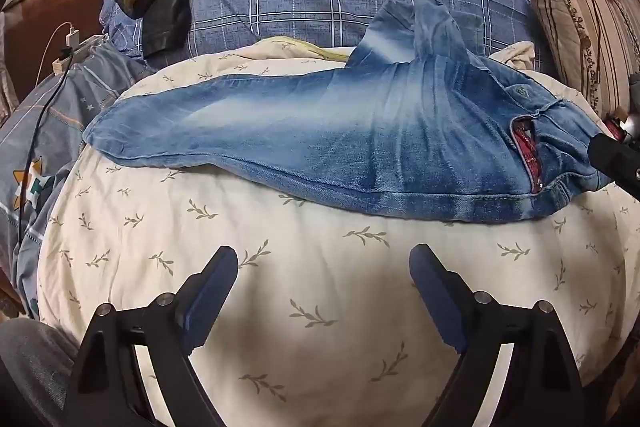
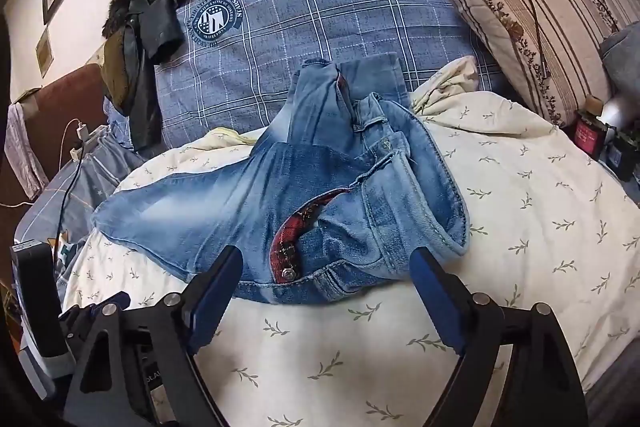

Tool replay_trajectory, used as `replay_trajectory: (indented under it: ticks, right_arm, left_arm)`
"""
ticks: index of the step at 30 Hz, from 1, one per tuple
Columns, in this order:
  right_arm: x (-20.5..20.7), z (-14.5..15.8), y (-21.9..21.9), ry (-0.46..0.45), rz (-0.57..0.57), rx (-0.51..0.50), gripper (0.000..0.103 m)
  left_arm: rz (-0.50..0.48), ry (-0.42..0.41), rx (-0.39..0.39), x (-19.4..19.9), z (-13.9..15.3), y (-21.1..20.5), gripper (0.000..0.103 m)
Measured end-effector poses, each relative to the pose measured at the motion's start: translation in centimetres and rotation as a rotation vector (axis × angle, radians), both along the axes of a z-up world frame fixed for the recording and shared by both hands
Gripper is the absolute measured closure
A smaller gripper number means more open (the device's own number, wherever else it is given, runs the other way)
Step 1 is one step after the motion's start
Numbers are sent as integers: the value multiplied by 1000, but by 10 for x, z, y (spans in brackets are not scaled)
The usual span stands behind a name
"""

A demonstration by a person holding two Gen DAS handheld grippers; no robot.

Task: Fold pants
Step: 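Move both grippers toward the jeans lying on the sheet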

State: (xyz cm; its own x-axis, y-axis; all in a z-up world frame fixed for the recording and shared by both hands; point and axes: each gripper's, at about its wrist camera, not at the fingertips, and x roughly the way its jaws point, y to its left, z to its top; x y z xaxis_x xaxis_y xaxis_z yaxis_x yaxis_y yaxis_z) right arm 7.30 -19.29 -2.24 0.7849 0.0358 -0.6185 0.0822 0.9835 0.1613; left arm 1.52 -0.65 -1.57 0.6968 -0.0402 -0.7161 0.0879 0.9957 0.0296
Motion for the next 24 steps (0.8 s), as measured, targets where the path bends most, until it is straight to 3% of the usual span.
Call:
replay_trajectory:
  ticks: [10, 17, 22, 24]
  right_arm:
    - [-1, 8, 5, 1, 7, -9, 17]
    - [0, 16, -21, -9, -24, 37, 17]
    - [13, 35, -58, 36, -64, 44, 16]
    - [32, 40, -67, 102, -54, 8, 15]
  left_arm:
    - [-7, -7, -8, -2, 1, 0, 15]
    - [-10, 4, -40, 0, 2, 6, 15]
    - [-25, 41, -114, 8, 2, 14, 15]
    - [-22, 52, -122, 11, 3, 14, 15]
